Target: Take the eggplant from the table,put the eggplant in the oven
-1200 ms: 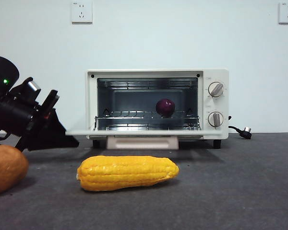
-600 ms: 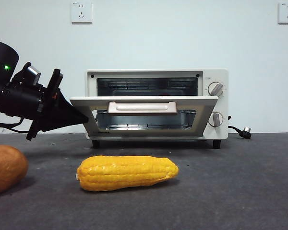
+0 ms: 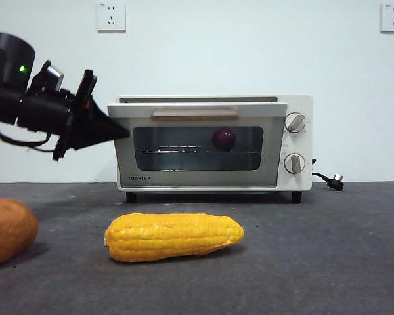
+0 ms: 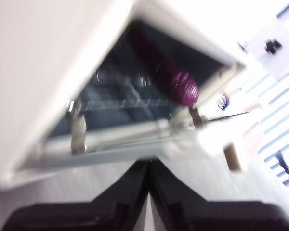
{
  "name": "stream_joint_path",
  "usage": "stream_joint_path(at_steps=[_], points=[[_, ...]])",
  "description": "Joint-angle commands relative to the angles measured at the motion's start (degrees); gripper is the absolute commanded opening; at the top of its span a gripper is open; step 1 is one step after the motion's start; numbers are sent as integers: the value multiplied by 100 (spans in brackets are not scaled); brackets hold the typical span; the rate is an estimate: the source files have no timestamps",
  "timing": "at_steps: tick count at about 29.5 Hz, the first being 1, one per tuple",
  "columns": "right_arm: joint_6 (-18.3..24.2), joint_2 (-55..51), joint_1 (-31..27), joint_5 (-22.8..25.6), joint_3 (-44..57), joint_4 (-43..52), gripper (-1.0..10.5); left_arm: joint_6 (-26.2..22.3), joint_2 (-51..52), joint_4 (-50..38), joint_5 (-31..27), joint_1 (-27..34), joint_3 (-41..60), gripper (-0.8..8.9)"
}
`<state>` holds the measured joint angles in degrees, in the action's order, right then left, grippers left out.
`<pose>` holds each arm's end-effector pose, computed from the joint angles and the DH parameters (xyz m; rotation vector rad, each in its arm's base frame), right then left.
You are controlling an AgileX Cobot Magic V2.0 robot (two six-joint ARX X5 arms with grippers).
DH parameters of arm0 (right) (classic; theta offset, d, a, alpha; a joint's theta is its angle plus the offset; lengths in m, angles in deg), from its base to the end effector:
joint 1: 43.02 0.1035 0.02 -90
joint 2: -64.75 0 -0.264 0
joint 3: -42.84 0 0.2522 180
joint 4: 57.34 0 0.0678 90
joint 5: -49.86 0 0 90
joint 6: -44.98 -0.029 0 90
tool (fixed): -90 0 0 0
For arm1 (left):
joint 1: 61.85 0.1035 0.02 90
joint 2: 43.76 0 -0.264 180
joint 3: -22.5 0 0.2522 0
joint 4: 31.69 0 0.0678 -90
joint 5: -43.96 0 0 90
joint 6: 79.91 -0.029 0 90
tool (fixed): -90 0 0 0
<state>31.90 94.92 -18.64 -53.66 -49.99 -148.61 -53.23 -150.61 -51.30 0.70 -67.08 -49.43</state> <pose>-0.0102 0.0028 0.4142 0.1672 0.5772 0.5863 0.3843 -0.0564 0.1886 -0.5286 0.4653 -0.8277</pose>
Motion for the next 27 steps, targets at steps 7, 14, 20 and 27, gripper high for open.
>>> stream_joint_path(at_steps=[7, 14, 20, 27], points=[[-39, -20, 2, -17, 39, -138, -12, 15, -20, -9, -308, -11, -374, -8], [-20, -20, 2, -15, 39, -138, -12, 9, 63, 295, -55, -50, -428, -7], [-20, -20, 2, -17, 39, -138, -12, -22, 380, 566, 13, -118, -428, -7], [-13, -20, 2, 4, 39, -136, -12, -651, 1261, 1582, -203, -299, -428, -6]])
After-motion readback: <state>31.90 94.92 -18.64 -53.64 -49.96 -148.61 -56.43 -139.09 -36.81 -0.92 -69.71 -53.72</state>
